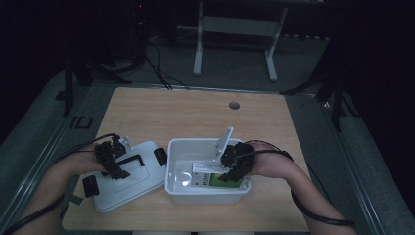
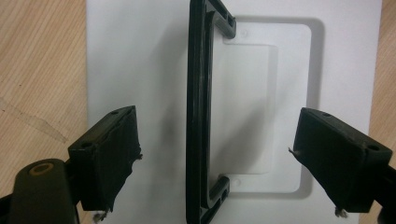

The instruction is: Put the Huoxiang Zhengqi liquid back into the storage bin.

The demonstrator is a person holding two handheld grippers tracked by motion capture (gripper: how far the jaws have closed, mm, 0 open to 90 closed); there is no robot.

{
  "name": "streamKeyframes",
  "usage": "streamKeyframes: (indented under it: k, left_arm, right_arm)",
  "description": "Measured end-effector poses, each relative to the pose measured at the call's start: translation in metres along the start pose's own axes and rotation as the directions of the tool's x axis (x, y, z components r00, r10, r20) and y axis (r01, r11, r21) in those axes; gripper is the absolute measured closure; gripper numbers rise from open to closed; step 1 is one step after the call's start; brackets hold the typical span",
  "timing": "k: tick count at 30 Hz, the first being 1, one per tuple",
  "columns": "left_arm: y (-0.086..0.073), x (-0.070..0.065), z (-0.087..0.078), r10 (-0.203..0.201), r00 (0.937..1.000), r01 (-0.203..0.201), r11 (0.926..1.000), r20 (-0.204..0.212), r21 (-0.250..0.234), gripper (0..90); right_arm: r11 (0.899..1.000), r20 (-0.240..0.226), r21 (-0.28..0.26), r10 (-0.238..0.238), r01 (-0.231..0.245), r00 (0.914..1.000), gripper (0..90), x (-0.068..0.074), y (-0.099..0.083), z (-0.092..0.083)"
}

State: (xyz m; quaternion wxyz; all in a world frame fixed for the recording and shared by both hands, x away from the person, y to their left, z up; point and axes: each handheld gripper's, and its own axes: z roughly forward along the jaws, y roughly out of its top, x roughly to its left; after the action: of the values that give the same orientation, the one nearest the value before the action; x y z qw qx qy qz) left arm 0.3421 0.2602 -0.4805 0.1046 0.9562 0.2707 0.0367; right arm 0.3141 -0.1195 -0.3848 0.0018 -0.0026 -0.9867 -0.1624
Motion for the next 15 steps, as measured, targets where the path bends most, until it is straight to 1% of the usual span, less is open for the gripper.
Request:
streamKeyframes:
  k: [1,5,11,15]
  left_arm:
    - [0.0,0.0,0.0,0.0,1.0,0.0,1.0,0.001,-0.001,14.6]
    - [0.0,0.0,-0.001,-0.001,1.0,0.001,1.0,0.0,-0.004,14.6]
    - [-0.001,0.0,0.001,-0.002,1.0,0.002,1.0,0.003,0.001,14.6]
    - [-0.002,0.0,0.003,0.0,1.0,0.0,0.9999,0.005,0.015,14.6]
  right_arm:
    - [1.0,-0.003,0.003,0.0,0.0,1.0,63.2,0.0,0.0,0.002]
    - [1.0,0.009,0.025,0.003,-0.003,1.0,63.2,-0.002,0.0,0.011]
    - [0.999,-0.011,0.043,0.006,-0.005,0.9999,63.2,-0.004,-0.002,0.025]
    - [0.999,-0.01,0.048,0.023,-0.022,0.9997,63.2,-0.007,-0.004,0.032]
